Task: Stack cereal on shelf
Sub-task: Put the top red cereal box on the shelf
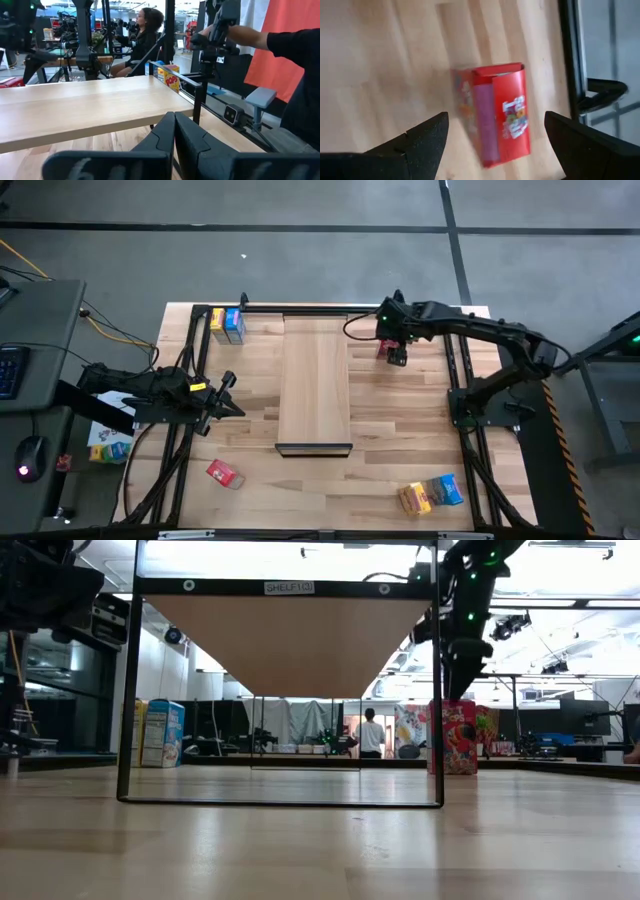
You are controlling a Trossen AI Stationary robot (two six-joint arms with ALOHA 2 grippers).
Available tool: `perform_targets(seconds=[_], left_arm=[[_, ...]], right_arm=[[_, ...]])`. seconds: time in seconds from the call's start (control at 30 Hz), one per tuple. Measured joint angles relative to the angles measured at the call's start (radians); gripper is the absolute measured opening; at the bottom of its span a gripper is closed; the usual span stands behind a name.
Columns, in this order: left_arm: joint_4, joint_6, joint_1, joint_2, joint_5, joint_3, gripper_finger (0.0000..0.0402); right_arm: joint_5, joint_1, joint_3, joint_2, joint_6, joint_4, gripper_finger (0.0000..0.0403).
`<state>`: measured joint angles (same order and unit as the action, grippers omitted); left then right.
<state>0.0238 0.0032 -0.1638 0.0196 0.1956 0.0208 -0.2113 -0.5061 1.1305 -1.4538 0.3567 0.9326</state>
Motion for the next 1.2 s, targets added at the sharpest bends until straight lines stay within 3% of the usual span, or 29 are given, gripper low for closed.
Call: perform_targets(seconds=[0.87, 1.03, 1.2], left_arm=[[0.000, 0.000, 0.000, 0.000, 0.000, 0.000, 0.0003], [0.000, 0.000, 0.000, 0.000, 0.000, 0.000, 0.0003], [0.000, 0.000, 0.000, 0.000, 0.000, 0.000, 0.0003]], right_arm=[[0.085, -0.066, 0.000, -0.149, 0.022, -0.016, 0.0320], [0.088, -0.066, 0.000, -0.148, 0.022, -0.015, 0.0297], [0.084, -0.066, 0.000, -0.147, 0.022, 0.000, 0.0248]])
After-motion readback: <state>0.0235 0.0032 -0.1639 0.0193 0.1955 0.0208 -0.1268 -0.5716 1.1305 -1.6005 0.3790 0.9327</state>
